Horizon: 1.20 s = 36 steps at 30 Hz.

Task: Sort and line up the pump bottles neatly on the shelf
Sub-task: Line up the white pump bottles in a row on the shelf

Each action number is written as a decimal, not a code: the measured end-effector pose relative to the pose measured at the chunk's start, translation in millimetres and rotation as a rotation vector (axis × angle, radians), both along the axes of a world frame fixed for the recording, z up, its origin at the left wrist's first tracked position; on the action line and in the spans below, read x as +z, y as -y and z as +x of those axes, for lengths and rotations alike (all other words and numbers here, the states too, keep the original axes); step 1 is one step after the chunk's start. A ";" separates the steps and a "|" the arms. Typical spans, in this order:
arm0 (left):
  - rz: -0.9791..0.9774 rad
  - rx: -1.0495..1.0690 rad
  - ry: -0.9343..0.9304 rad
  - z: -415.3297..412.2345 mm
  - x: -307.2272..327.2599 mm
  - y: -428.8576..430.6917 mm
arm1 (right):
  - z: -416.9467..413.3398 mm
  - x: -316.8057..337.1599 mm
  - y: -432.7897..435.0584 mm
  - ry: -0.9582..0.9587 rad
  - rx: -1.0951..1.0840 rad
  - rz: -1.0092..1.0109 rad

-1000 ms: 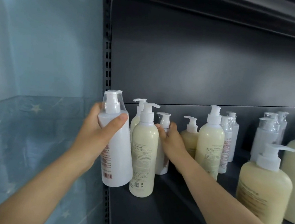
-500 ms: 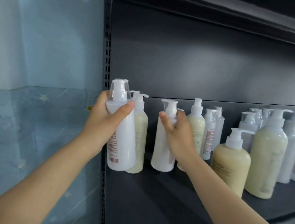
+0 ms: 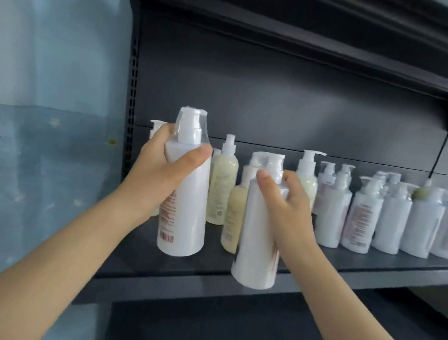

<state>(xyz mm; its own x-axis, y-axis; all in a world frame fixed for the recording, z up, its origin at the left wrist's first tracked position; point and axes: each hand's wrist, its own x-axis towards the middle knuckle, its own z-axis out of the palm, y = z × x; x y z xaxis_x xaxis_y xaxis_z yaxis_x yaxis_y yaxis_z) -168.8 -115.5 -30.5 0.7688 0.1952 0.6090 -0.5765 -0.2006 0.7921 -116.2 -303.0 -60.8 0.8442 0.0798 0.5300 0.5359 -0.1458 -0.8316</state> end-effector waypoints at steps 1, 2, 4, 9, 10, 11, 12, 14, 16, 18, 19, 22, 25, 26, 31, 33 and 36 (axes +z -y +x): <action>-0.004 -0.021 0.002 -2.5 -1.5 15.6 | -2.4 -2.5 16.6 -0.003 -0.020 -0.016; -0.008 -0.039 -0.002 -4.1 -2.5 31.5 | -4.6 -4.8 32.6 0.000 -0.033 -0.027; -0.002 -0.073 -0.010 -5.6 -4.7 62.6 | -8.9 -7.9 64.2 -0.011 -0.064 -0.028; 0.001 -0.149 -0.016 5.4 -3.2 137.0 | -0.5 -15.5 144.6 -0.033 -0.194 0.001; -0.001 -0.164 -0.027 10.1 -3.2 150.4 | 1.0 -16.8 159.2 -0.034 -0.209 -0.001; 0.001 -0.180 -0.036 15.8 -3.5 163.3 | 2.6 -17.1 172.7 -0.033 -0.231 0.009; 0.006 -0.191 -0.043 21.7 -3.6 176.1 | 4.2 -16.9 185.9 -0.037 -0.255 0.018; 0.022 -0.218 -0.059 35.3 -5.2 200.5 | 11.1 -17.8 211.2 -0.052 -0.299 0.041; 0.033 -0.252 -0.073 50.2 -8.6 223.6 | 19.7 -19.8 234.4 -0.074 -0.335 0.055; 0.030 -0.266 -0.084 65.8 -13.1 245.8 | 32.3 -22.6 255.0 -0.084 -0.348 0.054; 0.026 -0.269 -0.086 74.5 -15.9 255.8 | 38.2 -23.5 263.7 -0.081 -0.363 0.033; 0.009 -0.269 -0.096 104.3 -25.0 280.4 | 65.3 -25.0 287.8 -0.059 -0.390 0.009; 0.005 -0.236 -0.101 135.0 -32.1 296.1 | 98.0 -24.1 308.0 -0.022 -0.405 -0.013; -0.006 -0.218 -0.104 143.9 -32.8 299.8 | 108.0 -21.0 312.1 -0.013 -0.399 -0.026; -0.045 -0.071 -0.093 187.1 -28.4 314.6 | 171.2 -2.6 323.1 -0.017 -0.323 -0.074; -0.029 -0.009 -0.068 198.6 -26.6 317.0 | 189.5 -0.3 321.1 -0.005 -0.272 -0.103; -0.014 0.074 -0.054 209.7 -29.3 318.5 | 206.1 -5.6 314.1 -0.017 -0.175 -0.103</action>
